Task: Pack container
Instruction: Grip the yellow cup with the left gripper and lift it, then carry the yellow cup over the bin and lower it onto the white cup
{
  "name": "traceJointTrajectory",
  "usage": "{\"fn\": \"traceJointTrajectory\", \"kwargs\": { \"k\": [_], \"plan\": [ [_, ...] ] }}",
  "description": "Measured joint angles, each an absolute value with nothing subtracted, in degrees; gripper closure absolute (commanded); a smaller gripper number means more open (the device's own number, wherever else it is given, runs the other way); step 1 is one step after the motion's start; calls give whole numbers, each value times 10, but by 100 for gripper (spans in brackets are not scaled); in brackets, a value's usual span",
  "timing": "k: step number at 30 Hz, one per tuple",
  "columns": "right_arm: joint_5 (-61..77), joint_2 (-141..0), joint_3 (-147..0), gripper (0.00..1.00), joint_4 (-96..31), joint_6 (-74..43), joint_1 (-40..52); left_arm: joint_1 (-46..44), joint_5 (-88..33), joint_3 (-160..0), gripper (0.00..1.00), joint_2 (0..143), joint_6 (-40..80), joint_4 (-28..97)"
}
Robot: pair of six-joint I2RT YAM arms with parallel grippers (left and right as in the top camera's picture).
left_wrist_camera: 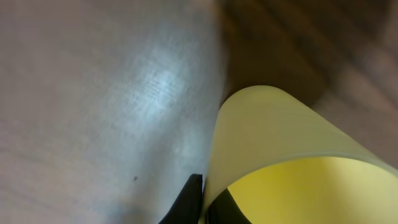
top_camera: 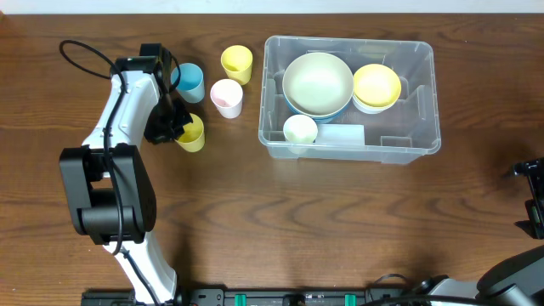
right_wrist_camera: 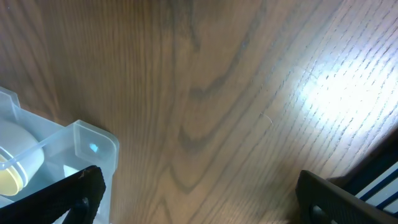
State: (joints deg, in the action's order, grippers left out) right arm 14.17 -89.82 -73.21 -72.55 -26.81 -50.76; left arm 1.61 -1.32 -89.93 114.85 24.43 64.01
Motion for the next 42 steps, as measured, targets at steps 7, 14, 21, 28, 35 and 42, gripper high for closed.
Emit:
{"fn": "traceJointTrajectory", "kwargs": {
  "k": [7,14,21,28,35,42],
  "plan": [
    [142,-898,-732,1,-726,-268,-508,16,-14,-940,94,1084,244,710],
    [142,-898,-732,1,-726,-268,-508,-22,-47,-1013,94,888,245,686],
    [142,-898,-732,1,-726,-268,-508,-183,-56,-1024,94,809,249,628],
    [142,-898,-732,1,-726,-268,-508,-314,-32,-1023,94,908,257,588],
    [142,-898,-732,1,-726,-268,-508,-347,-11,-1020,94,1014,257,577],
    [142,-898,-732,1,-726,-268,-508,-346,-6,-1019,94,1048,257,592]
  ]
}}
